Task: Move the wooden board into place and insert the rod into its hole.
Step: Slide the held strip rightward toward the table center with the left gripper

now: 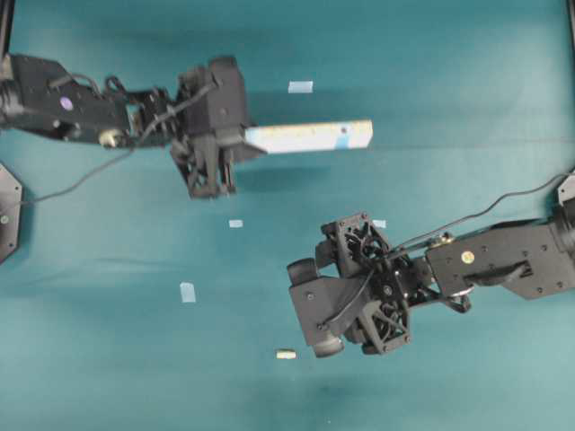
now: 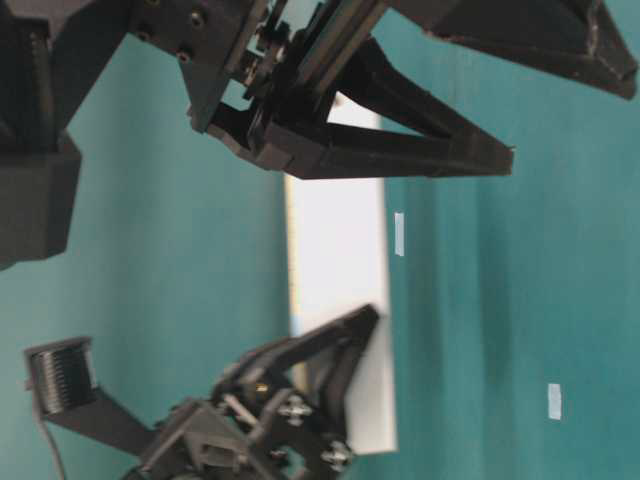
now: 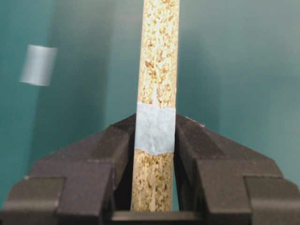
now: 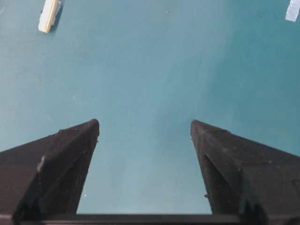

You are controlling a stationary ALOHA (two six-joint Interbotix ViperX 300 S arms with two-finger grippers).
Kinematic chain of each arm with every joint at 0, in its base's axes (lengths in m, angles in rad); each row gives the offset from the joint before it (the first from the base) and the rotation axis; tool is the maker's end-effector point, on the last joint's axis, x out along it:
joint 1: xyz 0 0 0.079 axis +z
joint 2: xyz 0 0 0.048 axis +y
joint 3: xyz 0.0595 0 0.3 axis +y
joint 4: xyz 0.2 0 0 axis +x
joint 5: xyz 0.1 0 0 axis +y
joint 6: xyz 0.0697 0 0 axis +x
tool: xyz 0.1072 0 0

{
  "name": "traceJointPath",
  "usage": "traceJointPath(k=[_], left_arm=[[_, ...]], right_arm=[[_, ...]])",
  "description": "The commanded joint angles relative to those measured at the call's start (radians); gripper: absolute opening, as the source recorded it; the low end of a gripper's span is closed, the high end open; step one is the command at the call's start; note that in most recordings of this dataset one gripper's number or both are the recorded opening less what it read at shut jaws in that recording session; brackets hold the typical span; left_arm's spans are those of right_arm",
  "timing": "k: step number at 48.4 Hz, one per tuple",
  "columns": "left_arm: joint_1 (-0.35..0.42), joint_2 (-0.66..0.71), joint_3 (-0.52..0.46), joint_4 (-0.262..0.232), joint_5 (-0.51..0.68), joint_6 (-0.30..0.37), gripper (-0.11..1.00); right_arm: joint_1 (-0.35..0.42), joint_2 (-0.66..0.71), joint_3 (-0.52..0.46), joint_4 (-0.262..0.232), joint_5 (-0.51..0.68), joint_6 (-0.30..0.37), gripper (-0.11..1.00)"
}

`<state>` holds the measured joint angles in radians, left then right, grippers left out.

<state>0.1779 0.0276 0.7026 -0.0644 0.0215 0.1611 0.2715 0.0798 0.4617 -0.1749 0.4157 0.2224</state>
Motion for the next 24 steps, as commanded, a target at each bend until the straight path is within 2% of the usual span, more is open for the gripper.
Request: traceJointPath(k=[1,24], left_arm=[[-0.032,0.0,-0.029,-0.002,-0.006,-0.038,0.21],[-0.135,0.107,-0.071,-0.002,-0.094,-0.12,0.21]], right_arm=[[0.005,-0.015,-0.021,-0.002,-0.006,-0.002,0.86],[0.005,-0.015,-0.021,-0.002,-0.017,0.0,0.86]])
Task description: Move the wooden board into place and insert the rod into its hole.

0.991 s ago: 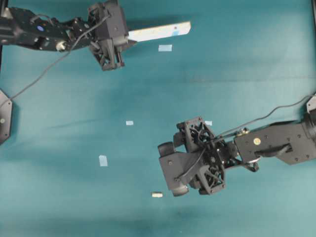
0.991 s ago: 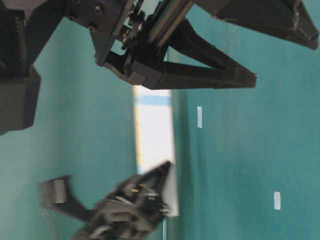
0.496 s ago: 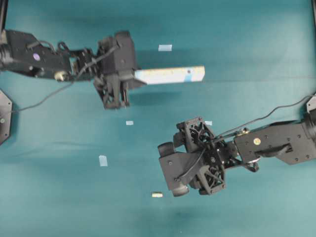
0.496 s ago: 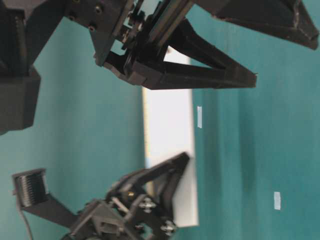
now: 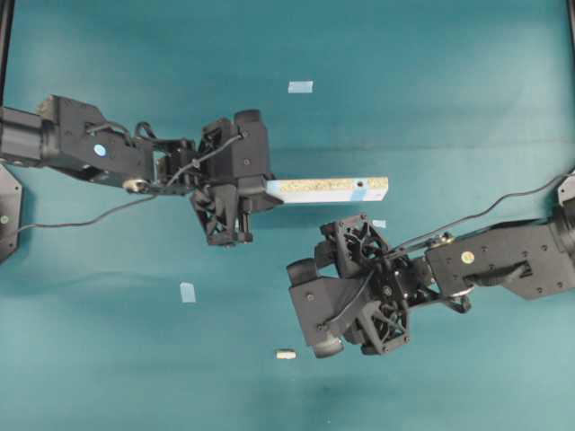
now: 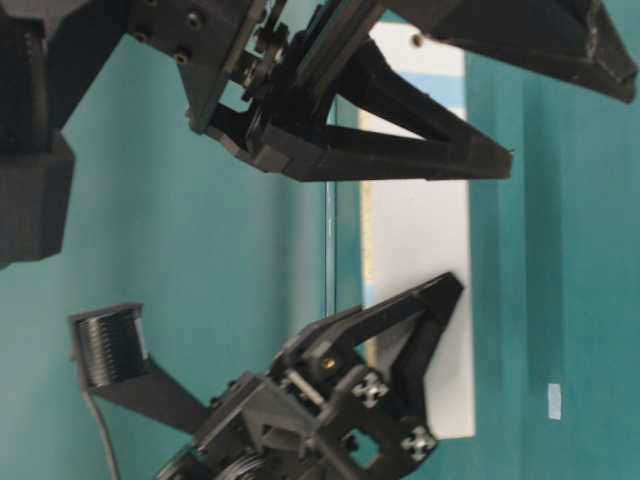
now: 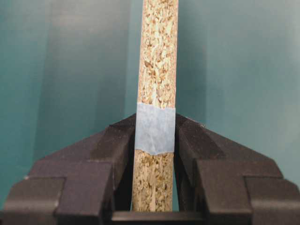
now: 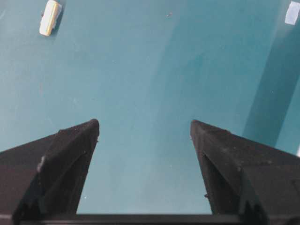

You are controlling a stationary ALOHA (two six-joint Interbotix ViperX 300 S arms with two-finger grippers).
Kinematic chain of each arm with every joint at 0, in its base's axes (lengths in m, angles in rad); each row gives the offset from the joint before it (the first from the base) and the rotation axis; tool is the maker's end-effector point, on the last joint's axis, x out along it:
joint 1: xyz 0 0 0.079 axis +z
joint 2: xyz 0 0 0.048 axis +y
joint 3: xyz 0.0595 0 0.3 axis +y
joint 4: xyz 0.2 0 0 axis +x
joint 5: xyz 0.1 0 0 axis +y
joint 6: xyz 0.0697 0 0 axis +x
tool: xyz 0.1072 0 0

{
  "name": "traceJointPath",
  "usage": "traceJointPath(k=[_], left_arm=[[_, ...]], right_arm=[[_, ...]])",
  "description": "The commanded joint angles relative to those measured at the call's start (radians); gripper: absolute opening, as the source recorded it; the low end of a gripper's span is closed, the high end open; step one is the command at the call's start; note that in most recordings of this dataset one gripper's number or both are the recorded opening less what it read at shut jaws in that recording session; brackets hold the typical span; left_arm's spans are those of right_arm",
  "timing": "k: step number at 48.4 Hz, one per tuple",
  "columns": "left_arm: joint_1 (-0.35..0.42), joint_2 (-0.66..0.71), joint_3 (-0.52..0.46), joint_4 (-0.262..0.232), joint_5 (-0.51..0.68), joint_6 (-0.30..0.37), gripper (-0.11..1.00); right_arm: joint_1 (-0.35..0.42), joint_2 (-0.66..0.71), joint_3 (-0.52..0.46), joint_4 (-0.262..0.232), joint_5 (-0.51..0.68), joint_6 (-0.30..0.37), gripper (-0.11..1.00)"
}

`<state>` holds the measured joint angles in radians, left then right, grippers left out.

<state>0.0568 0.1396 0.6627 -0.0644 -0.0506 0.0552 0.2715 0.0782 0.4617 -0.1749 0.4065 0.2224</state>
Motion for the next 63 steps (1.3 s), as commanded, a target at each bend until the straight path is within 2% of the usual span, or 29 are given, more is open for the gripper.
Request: traceJointPath(k=[1,21,32,45,63], left_arm=[[-0.015,-0.002,-0.034,-0.002,-0.021,-0.015,0.21],[-0.034,0.066,-0.041,-0.002,-0.052,-0.015,0.21],[-0.034,0.084,-0.041,-0.002,-0.13,-0.025,0.21],[-0.041,0.089,-0.026,-0.002,-0.127,-0.072,0.21],[-0.061,0.089,-0.02,0.0,-0.123,-0.061,0.21]], right_arm=[[0.005,-0.014,-0.023,-0.002,-0.009,0.0,0.86],[0.005,-0.014,-0.023,-0.002,-0.008,0.002,0.86],[0.005,-0.014,-0.023,-0.002,-0.009,0.0,0.86],[0.005,-0.014,-0.021,-0.002,-0.009,0.002,0.86],[0.005,-0.009,-0.025,-0.002,-0.009,0.002,0.86]])
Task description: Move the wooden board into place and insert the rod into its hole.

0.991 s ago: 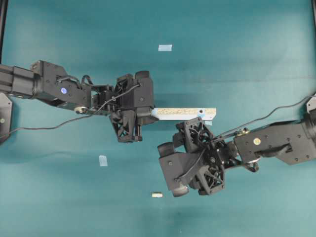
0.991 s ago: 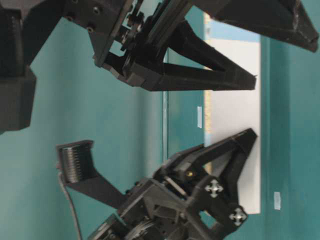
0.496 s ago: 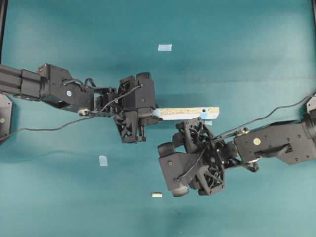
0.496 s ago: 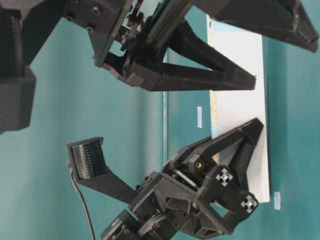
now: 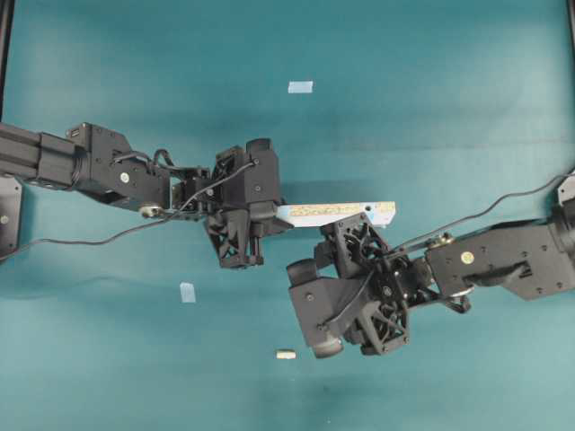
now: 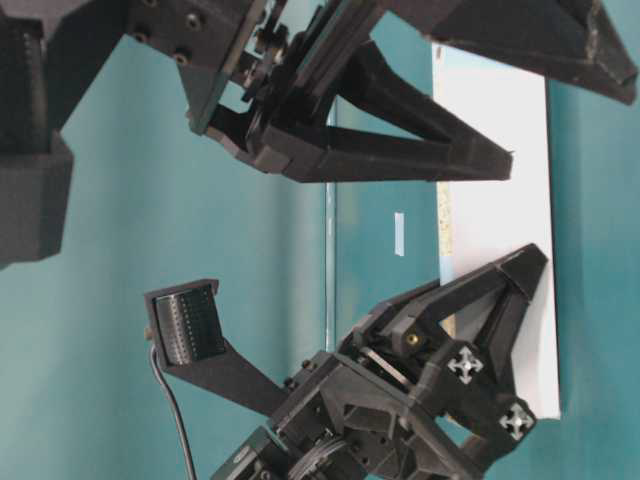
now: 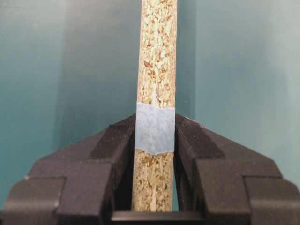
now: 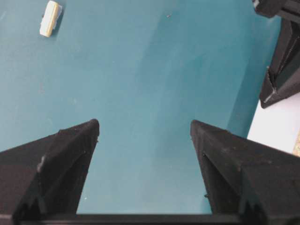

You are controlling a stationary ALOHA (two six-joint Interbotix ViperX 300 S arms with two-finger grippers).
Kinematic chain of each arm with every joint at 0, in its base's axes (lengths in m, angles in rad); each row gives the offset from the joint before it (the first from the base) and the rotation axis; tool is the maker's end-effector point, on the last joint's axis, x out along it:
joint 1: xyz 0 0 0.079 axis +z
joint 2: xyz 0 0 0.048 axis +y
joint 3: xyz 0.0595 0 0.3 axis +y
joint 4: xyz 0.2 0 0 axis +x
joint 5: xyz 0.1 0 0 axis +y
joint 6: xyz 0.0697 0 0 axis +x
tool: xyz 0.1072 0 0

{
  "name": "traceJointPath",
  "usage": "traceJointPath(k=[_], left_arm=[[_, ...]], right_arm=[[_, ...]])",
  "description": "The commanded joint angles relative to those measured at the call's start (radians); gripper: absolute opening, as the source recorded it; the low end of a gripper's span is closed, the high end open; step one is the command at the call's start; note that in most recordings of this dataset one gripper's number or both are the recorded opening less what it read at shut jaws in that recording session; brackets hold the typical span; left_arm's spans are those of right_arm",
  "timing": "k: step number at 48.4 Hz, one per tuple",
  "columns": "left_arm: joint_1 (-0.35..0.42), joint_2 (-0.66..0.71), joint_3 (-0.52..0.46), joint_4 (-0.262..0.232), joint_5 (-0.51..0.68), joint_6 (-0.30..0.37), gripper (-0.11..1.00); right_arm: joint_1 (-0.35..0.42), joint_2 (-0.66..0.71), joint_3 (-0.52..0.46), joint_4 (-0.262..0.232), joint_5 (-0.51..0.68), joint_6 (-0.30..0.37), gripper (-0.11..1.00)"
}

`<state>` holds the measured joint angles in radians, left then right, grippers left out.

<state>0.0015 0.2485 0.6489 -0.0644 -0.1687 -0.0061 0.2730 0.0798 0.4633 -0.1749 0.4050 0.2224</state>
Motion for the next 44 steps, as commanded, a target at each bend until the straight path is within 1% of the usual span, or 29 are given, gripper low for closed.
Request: traceJointPath(k=[1,9,18,23,44], left_arm=[[-0.006,-0.018,-0.006,0.0,-0.005,0.0,0.21],[-0.006,-0.015,-0.003,0.002,-0.005,0.009,0.21],[-0.003,-0.018,0.003,0.002,0.009,0.049,0.21],[-0.003,-0.018,0.0,0.002,0.017,0.06,0.21],[0.006,-0.002,-0.026,0.002,0.017,0.057,0.21]], right_arm=[[0.003,-0.011,-0.026,-0.002,-0.009,0.002,0.86],[0.003,-0.011,-0.029,-0.002,-0.009,0.002,0.86],[0.003,-0.011,-0.031,-0.002,-0.009,0.002,0.85],[0.003,-0.011,-0.031,-0.002,-0.009,0.002,0.86],[0.005,-0.009,-0.034,-0.002,-0.009,0.002,0.86]])
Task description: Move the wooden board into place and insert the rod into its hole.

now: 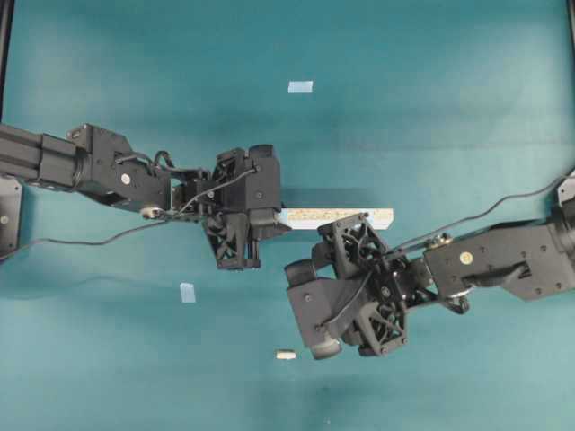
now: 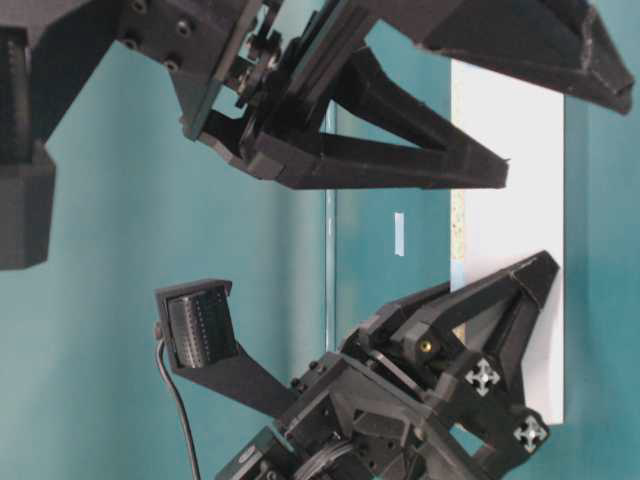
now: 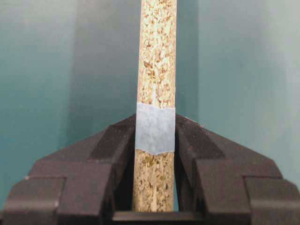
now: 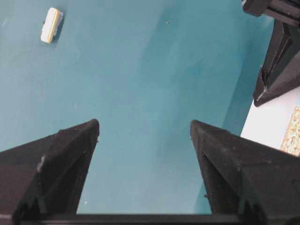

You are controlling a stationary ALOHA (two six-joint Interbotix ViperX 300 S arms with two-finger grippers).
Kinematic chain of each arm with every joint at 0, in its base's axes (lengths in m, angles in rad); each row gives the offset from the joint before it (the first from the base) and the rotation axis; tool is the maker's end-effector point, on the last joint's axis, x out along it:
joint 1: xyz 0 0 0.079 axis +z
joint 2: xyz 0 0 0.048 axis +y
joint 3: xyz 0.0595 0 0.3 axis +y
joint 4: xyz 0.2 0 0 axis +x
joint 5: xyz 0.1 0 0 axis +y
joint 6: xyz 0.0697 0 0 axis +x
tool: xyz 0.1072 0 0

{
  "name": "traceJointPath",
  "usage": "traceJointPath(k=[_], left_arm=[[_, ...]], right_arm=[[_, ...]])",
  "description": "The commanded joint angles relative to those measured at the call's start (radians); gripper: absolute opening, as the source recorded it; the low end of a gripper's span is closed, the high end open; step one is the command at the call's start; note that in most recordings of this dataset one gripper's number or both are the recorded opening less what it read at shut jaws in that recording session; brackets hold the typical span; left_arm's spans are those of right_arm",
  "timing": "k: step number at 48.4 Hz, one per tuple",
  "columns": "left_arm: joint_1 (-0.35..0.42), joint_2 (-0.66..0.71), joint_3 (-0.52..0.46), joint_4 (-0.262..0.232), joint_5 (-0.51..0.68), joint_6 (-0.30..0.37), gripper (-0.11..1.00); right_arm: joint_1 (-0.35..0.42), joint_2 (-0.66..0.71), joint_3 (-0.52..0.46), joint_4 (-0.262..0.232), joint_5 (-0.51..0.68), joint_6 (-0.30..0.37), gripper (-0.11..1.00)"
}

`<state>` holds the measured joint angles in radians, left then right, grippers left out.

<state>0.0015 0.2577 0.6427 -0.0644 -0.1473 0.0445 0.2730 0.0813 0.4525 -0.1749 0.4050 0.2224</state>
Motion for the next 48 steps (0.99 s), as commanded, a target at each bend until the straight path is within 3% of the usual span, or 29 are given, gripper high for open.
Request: traceJointPath(k=[1,13,22,25,40,48], left_arm=[[0.006,-0.011,-0.02,0.002,-0.005,0.006,0.21],[0.006,-0.008,-0.015,0.002,0.002,0.005,0.25],[0.009,-0.011,-0.017,0.002,0.02,0.005,0.7],[0.009,-0.015,-0.018,0.002,0.031,0.005,0.79],[0.009,-0.075,0.006,0.002,0.115,0.005,0.78],[0.009,-0.12,0.055,0.0,0.121,0.003,0.78]], right_arm=[[0.003,-0.011,-0.023,-0.002,-0.009,0.002,0.86],[0.003,-0.012,-0.025,-0.002,-0.009,0.002,0.85],[0.003,-0.012,-0.028,-0.002,-0.008,0.002,0.85],[0.003,-0.012,-0.028,-0.002,-0.009,0.002,0.85],[0.005,-0.012,-0.049,-0.002,-0.008,0.009,0.85],[0.005,-0.003,-0.086,0.005,0.049,0.087,0.85]])
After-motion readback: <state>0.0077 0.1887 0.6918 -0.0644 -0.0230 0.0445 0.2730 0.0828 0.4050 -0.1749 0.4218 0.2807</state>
